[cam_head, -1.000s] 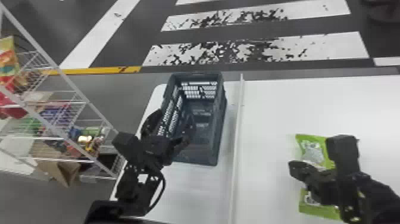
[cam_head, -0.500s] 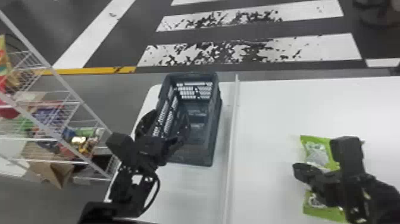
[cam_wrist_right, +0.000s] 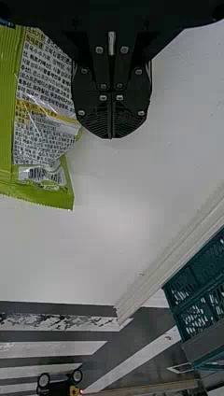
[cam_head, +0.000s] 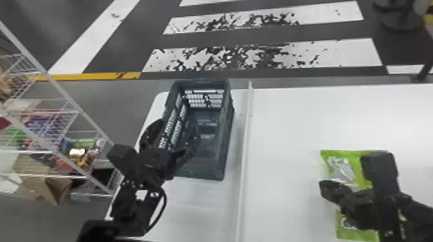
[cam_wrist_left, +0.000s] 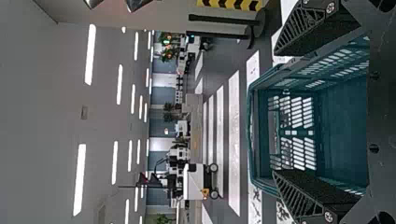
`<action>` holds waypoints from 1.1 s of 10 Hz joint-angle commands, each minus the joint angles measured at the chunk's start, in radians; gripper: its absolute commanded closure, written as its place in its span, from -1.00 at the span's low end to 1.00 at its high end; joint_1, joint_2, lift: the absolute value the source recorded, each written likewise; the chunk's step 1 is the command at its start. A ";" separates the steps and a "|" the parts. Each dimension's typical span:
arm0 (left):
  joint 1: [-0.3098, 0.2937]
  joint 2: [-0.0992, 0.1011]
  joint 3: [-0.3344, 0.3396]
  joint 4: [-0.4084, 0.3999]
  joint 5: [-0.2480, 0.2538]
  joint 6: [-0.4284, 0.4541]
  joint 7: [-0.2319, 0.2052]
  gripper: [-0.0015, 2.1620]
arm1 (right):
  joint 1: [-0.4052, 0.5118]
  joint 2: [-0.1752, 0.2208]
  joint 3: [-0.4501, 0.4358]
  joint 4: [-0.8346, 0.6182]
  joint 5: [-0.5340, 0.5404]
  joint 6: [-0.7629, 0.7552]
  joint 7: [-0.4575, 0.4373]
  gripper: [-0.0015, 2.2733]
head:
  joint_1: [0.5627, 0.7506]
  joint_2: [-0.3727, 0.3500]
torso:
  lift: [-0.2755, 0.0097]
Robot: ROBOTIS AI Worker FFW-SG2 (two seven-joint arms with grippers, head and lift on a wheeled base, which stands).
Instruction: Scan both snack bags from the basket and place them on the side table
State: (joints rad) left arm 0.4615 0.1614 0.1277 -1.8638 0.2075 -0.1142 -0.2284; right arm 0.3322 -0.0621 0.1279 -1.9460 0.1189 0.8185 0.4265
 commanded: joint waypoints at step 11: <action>0.002 0.000 0.001 -0.002 0.001 0.003 0.000 -0.91 | 0.042 -0.036 -0.047 -0.113 -0.067 0.000 0.031 0.85 | 0.41 0.52 | 0.41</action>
State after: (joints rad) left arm 0.4618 0.1619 0.1288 -1.8624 0.2088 -0.1112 -0.2285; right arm 0.3634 -0.1004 0.0821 -2.0266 0.0752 0.8192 0.4575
